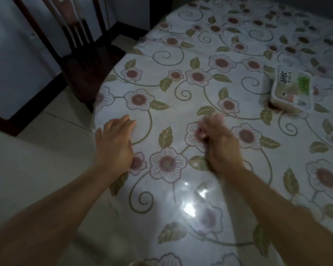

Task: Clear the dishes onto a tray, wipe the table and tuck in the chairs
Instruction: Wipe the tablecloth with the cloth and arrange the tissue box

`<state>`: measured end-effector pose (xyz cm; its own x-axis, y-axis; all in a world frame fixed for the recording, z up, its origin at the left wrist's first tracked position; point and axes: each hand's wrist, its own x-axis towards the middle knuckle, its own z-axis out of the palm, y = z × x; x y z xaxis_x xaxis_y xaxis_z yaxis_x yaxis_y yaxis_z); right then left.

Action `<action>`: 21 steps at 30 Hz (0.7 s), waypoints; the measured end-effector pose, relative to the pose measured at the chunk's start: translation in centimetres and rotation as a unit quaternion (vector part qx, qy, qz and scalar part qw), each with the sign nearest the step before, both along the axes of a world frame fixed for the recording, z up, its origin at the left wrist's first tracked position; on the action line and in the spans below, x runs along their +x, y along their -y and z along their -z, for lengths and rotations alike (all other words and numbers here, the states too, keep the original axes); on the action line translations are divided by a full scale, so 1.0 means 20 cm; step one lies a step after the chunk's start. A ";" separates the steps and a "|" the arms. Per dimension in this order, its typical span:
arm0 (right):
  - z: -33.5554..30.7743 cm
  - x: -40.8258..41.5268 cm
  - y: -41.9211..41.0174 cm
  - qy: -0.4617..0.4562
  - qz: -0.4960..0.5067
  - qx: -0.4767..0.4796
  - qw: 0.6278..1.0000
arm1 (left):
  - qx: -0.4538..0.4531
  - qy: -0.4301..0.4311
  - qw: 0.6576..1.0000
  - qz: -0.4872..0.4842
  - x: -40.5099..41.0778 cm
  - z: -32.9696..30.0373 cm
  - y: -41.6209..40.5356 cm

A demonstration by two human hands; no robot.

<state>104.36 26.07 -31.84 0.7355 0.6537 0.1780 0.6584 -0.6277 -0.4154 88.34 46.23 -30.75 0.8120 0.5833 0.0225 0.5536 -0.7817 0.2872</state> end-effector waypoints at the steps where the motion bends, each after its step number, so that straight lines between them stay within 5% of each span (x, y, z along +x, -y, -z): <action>1: 0.01 -0.15 -0.01 -0.014 -0.046 0.018 0.999 | -0.011 0.002 1.000 0.007 -0.01 0.00 -0.02; 6: 0.03 -0.41 0.05 -0.027 -0.342 0.025 0.939 | -0.010 0.010 1.000 0.024 -0.03 0.00 -0.06; 10: -0.03 -0.01 -0.14 -0.024 -0.176 -0.004 0.984 | -0.009 0.054 0.998 0.025 -0.04 0.01 -0.11; 13: 0.00 -0.11 -0.28 -0.006 -0.039 -0.007 0.999 | -0.018 0.084 0.996 0.037 -0.05 0.02 -0.11; 18: 0.05 -0.40 -0.24 0.023 -0.369 0.017 0.929 | -0.023 0.094 0.995 -0.004 -0.09 0.02 -0.12; 21: 0.01 -0.07 -0.39 0.051 -0.325 -0.033 0.944 | -0.036 0.108 0.993 -0.030 -0.13 0.04 -0.16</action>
